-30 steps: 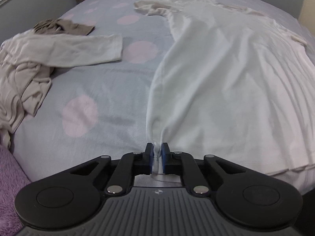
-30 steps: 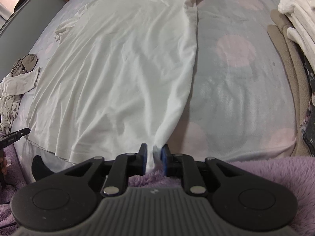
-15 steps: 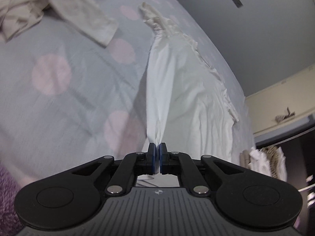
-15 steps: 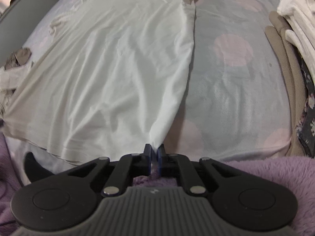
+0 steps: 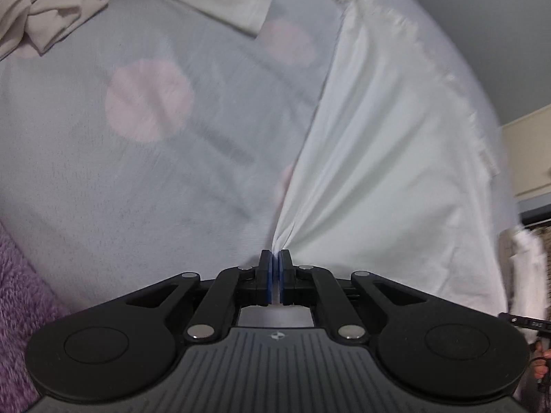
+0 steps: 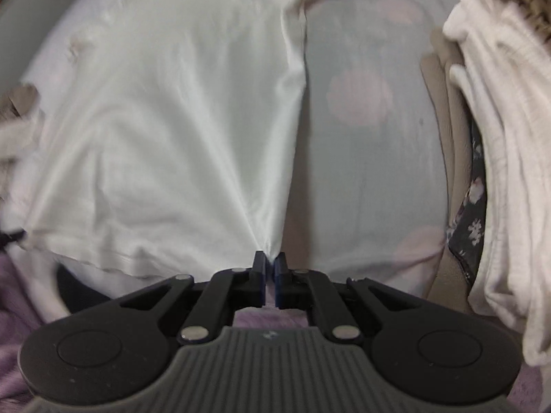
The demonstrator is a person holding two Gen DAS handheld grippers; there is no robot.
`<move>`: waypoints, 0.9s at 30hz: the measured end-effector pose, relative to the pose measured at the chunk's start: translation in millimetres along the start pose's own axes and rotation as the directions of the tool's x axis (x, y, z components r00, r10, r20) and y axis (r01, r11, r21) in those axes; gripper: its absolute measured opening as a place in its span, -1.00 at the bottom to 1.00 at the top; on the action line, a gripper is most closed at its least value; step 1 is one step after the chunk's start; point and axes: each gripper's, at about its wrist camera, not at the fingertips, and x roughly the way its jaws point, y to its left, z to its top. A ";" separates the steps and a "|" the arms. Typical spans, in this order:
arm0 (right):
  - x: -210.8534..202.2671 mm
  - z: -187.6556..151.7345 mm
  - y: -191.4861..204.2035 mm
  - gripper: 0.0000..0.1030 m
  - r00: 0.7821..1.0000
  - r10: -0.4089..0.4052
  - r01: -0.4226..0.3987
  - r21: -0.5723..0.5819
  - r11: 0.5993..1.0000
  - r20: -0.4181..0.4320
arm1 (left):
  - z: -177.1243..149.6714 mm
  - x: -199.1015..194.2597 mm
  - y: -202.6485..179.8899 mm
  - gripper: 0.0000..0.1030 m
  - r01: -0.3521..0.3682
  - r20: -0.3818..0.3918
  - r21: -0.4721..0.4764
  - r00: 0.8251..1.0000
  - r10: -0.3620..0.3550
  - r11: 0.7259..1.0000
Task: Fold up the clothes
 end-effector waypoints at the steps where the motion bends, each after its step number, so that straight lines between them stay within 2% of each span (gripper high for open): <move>1: 7.7 -2.8 -0.3 -0.90 1.000 -0.019 0.019 -0.012 1.000 -0.007 | 0.3 -0.4 -1.2 -0.95 -0.005 0.002 0.000 1.000 0.005 1.000; 3: 17.3 -8.6 -4.2 -0.87 1.000 -0.010 0.010 0.010 1.000 -0.018 | 0.8 -3.5 -3.8 -0.91 -0.024 0.011 0.009 1.000 0.024 1.000; 4: 18.0 -11.2 -5.7 -0.78 1.000 -0.001 0.001 0.021 1.000 -0.013 | 1.0 -6.0 -5.4 -0.86 -0.043 0.015 0.024 0.999 0.043 0.999; 5: 17.2 -14.6 -6.3 -0.75 1.000 -0.009 0.009 0.018 1.000 -0.003 | 1.5 -8.8 -6.4 -0.72 -0.065 0.018 0.038 0.998 0.065 0.997; 6: 15.1 -17.1 -7.1 -0.72 1.000 -0.019 0.019 0.012 1.000 0.007 | 2.0 -12.2 -7.3 -0.68 -0.091 0.025 0.048 0.996 0.090 0.995; 8: 8.6 -20.8 -9.6 -0.64 0.999 -0.022 0.021 0.016 1.000 0.033 | 2.5 -21.1 -9.8 -0.68 -0.124 0.055 0.060 0.991 0.121 0.990; 12: -3.8 -25.7 -12.3 -0.46 0.996 -0.030 0.027 0.032 0.999 0.088 | 1.7 -30.8 -19.2 -0.68 -0.095 0.102 0.077 0.991 0.087 0.992; 21: 5.1 -30.4 -22.8 -0.43 0.992 0.024 -0.037 0.098 0.995 0.127 | 27.4 -2.3 -55.0 -0.67 -0.059 0.168 0.082 0.985 0.045 0.995; 25: 4.1 -31.8 -25.2 -0.42 0.988 0.017 -0.037 0.125 0.991 0.156 | 30.5 16.7 -68.6 -0.66 -0.131 0.163 0.122 0.981 0.110 0.984; 27: 2.4 -32.1 -24.4 -0.42 0.984 0.005 -0.028 0.131 0.991 0.176 | 29.7 20.9 -70.2 -0.98 -0.157 0.168 0.141 0.977 0.132 0.978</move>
